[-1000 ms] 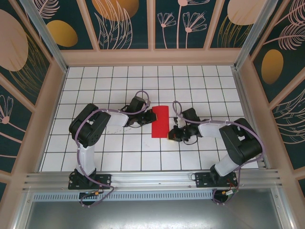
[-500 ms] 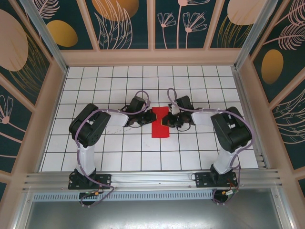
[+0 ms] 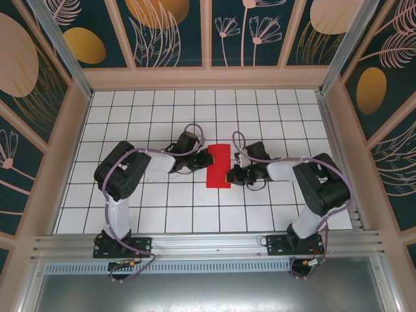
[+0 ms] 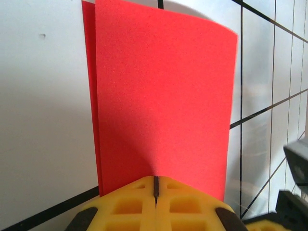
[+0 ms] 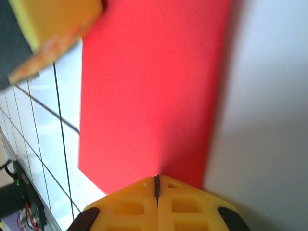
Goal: Fold a paper plane with a square sheet of paper (pick it up from the middle)
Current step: Fold the square sheet of paper in half at the center of the table.
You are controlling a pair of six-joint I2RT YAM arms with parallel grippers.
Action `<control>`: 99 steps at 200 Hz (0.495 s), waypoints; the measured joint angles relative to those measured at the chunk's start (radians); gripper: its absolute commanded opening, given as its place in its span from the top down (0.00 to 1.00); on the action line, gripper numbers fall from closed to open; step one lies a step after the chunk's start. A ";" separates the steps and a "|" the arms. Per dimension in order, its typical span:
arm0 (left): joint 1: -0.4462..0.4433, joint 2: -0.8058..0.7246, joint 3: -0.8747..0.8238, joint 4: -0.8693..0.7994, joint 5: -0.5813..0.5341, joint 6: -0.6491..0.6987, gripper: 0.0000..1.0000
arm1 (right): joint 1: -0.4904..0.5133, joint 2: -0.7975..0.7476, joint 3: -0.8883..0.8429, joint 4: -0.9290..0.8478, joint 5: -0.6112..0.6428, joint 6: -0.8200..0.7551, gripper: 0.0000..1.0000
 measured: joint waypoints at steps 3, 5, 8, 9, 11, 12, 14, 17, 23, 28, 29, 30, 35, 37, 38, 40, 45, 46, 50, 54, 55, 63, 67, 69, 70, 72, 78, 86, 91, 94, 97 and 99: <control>0.000 0.000 0.000 0.000 0.000 0.000 1.00 | 0.000 -0.012 -0.008 -0.013 0.000 -0.002 1.00; 0.000 0.000 0.001 0.000 0.000 0.000 1.00 | 0.000 -0.017 -0.010 -0.018 0.000 -0.003 1.00; 0.000 0.000 0.001 -0.001 0.000 0.000 1.00 | -0.001 -0.026 -0.016 -0.031 0.000 -0.005 1.00; 0.000 0.000 0.001 -0.001 0.000 0.000 1.00 | -0.002 -0.029 -0.017 -0.034 0.000 -0.005 1.00; 0.000 0.000 0.001 -0.001 0.000 0.000 1.00 | -0.004 -0.036 -0.019 -0.044 0.001 -0.005 1.00; 0.000 0.000 0.001 -0.001 0.000 0.000 1.00 | -0.004 -0.038 -0.020 -0.047 0.001 -0.005 1.00; 0.000 0.000 0.001 -0.001 0.000 0.000 1.00 | -0.004 -0.043 -0.022 -0.055 0.000 -0.005 1.00; 0.000 0.000 0.002 -0.001 0.000 0.000 1.00 | -0.007 -0.052 -0.024 -0.066 0.000 -0.005 1.00; 0.000 0.000 0.002 -0.002 0.000 0.000 1.00 | -0.014 -0.068 -0.026 -0.087 0.001 -0.004 1.00; 0.000 0.000 0.002 -0.002 0.000 0.000 1.00 | -0.021 -0.080 -0.025 -0.098 0.003 -0.003 1.00; 0.000 0.000 0.002 -0.002 0.000 0.000 1.00 | -0.022 -0.083 -0.025 -0.098 0.003 -0.003 1.00; 0.000 0.000 0.002 -0.002 0.000 0.000 1.00 | -0.025 -0.087 -0.024 -0.100 0.005 -0.003 1.00; 0.000 0.000 0.002 -0.002 0.000 0.000 1.00 | -0.034 -0.100 -0.021 -0.105 0.006 -0.001 1.00; 0.000 0.000 0.002 -0.002 0.000 0.000 1.00 | -0.037 -0.104 -0.020 -0.105 0.007 0.000 1.00; 0.000 -0.001 0.002 -0.002 0.000 0.000 1.00 | -0.040 -0.107 -0.018 -0.106 0.008 0.000 1.00; 0.000 -0.001 0.002 -0.003 0.000 0.000 1.00 | -0.043 -0.112 -0.016 -0.107 0.008 0.002 1.00; 0.000 -0.001 0.002 -0.003 0.000 0.001 1.00 | -0.051 -0.120 -0.005 -0.108 0.012 0.004 1.00; 0.000 -0.002 0.002 -0.003 0.000 0.000 1.00 | -0.053 -0.121 -0.003 -0.108 0.013 0.005 1.00; 0.000 -0.002 0.003 -0.005 0.000 0.001 1.00 | -0.059 -0.123 0.012 -0.107 0.016 0.008 1.00; 0.000 -0.002 0.003 -0.006 0.000 0.001 1.00 | -0.063 -0.123 0.029 -0.105 0.018 0.015 1.00; 0.000 -0.002 0.003 -0.006 0.000 0.001 1.00 | -0.063 -0.122 0.032 -0.104 0.019 0.015 1.00; 0.000 -0.002 0.005 -0.008 0.000 0.001 1.00 | -0.066 -0.111 0.067 -0.092 0.027 0.023 1.00; 0.000 -0.002 0.006 -0.009 0.000 0.001 1.00 | -0.066 -0.101 0.088 -0.082 0.027 0.027 1.00; 0.000 -0.002 0.005 -0.009 0.000 0.001 1.00 | -0.065 -0.093 0.100 -0.076 0.030 0.029 1.00; 0.000 -0.002 0.006 -0.009 0.000 0.001 1.00 | -0.064 -0.089 0.103 -0.074 0.030 0.029 1.00; 0.000 -0.002 0.006 -0.009 0.000 0.001 1.00 | -0.063 -0.081 0.115 -0.069 0.029 0.030 1.00; 0.000 -0.002 0.005 -0.010 0.000 0.001 1.00 | -0.060 -0.053 0.146 -0.052 0.031 0.034 1.00; 0.000 -0.002 0.006 -0.010 0.000 0.001 1.00 | -0.053 -0.005 0.189 -0.029 0.034 0.041 1.00; 0.000 -0.002 0.006 -0.010 0.000 0.001 1.00 | -0.049 0.027 0.211 -0.014 0.035 0.044 1.00; 0.000 -0.002 0.006 -0.010 0.000 0.001 1.00 | -0.047 0.042 0.222 -0.008 0.036 0.045 1.00; 0.000 -0.002 0.005 -0.010 0.000 0.001 1.00 | -0.044 0.060 0.231 0.001 0.036 0.048 1.00; 0.000 -0.002 0.006 -0.010 0.000 0.001 1.00 | -0.042 0.071 0.237 0.005 0.035 0.050 1.00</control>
